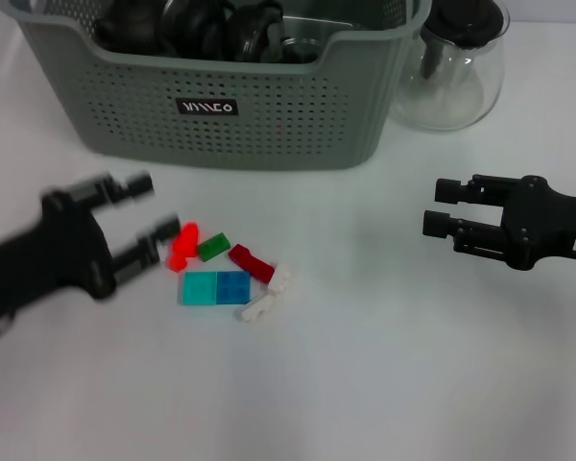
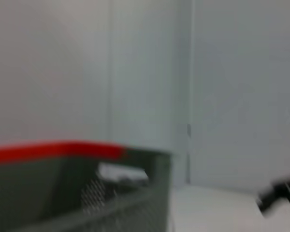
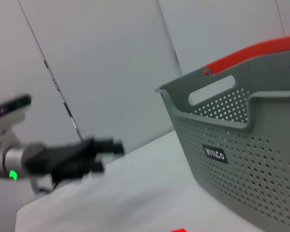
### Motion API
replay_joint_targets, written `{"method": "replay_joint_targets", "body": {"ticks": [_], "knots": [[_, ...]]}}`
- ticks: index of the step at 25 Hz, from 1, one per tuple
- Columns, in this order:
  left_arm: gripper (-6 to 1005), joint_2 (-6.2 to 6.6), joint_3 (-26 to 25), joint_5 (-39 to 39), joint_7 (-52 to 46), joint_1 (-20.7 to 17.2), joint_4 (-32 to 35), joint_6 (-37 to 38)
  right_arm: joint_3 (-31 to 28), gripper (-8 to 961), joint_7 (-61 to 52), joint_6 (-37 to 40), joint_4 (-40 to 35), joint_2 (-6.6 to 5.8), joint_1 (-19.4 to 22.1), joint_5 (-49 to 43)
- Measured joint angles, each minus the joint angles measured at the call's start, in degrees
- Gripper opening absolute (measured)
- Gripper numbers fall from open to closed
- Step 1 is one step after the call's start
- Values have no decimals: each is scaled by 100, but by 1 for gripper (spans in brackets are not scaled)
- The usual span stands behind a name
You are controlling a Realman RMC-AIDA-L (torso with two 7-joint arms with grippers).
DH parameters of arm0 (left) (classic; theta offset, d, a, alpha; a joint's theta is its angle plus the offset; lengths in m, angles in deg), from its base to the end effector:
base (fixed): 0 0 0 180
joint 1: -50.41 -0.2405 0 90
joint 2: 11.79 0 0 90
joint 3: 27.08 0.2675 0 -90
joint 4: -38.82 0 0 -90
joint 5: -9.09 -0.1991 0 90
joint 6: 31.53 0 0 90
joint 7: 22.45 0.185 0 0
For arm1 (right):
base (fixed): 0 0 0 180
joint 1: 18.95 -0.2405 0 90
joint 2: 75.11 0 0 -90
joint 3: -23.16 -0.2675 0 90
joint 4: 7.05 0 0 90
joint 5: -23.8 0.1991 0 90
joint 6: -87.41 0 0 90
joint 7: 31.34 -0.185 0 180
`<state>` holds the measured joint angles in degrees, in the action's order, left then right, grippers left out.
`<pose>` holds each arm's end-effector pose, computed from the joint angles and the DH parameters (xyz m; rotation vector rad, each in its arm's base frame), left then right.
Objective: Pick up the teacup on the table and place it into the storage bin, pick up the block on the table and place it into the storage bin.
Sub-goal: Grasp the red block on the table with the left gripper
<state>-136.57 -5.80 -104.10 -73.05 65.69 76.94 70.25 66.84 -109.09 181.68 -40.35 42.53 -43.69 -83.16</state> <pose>-0.2914 0.2568 -0.0259 -2.4179 -0.3465 -0.8835 0.2598 0.3034 -0.0408 -2.7267 0.7309 0.8691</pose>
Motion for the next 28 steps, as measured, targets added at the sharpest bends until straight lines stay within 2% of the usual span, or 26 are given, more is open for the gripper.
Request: {"method": "replay_joint_targets", "body": {"ticks": [5, 6, 12, 18, 23, 28], "knots": [[535, 1, -191, -551, 566, -17, -437, -367, -1, 584, -8, -5, 0, 9, -5, -5], [535, 4, -218, -694, 676, 5, -699, -865, -1, 584, -8, -6, 0, 9, -5, -6], [533, 22, -218, -731, 730, 100, -1051, -1609, -1, 584, -10, -6, 0, 7, -4, -9], [458, 24, -197, -727, 776, 188, -1291, -2019, -1, 584, -12, -6, 0, 5, 5, -9], [318, 26, -198, -711, 789, 263, -1422, -2255, 0, 584, -12, -10, 0, 4, 5, -9], [317, 24, -198, -712, 821, 300, -1458, -2429, -1, 584, -18, -13, 0, 5, 15, -9]]}}
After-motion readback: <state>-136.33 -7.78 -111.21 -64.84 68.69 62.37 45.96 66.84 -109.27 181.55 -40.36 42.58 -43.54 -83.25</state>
